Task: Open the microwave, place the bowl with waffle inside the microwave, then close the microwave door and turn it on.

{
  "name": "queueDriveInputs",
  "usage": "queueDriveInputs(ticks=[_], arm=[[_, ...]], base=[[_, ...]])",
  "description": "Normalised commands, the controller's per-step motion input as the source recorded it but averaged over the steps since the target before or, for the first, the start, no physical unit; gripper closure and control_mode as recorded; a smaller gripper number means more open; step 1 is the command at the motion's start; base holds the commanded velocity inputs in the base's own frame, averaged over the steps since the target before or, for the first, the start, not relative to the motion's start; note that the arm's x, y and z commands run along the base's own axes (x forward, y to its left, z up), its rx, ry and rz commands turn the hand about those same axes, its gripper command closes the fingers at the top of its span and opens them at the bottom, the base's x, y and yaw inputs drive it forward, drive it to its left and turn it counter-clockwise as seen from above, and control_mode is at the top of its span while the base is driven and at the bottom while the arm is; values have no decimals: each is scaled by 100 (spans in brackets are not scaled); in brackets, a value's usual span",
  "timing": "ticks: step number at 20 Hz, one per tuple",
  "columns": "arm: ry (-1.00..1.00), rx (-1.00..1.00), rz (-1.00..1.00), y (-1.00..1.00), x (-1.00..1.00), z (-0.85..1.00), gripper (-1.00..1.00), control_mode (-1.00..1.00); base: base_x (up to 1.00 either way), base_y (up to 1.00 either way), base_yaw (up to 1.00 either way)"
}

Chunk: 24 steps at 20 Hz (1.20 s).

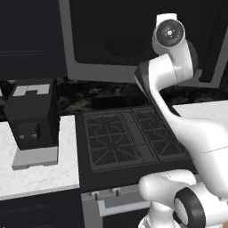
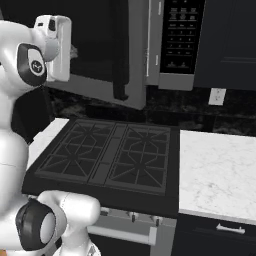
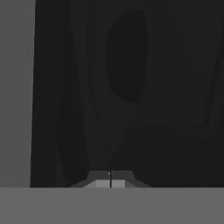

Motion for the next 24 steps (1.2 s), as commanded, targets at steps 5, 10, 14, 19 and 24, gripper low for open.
queueDriveInputs(ticks=[5, 10, 14, 19, 24], arm=[[-8, 32, 16, -19, 99, 2, 100, -100], [-14, 30, 17, -15, 99, 0, 100, -100], [-17, 31, 20, -5, 100, 0, 100, -100], [-8, 24, 18, -1, 100, -17, 100, -100], [-23, 4, 2, -31, -23, -27, 100, -100]], base=[[0, 0, 0], [0, 0, 0], [0, 0, 0], [0, 0, 0], [0, 0, 0]])
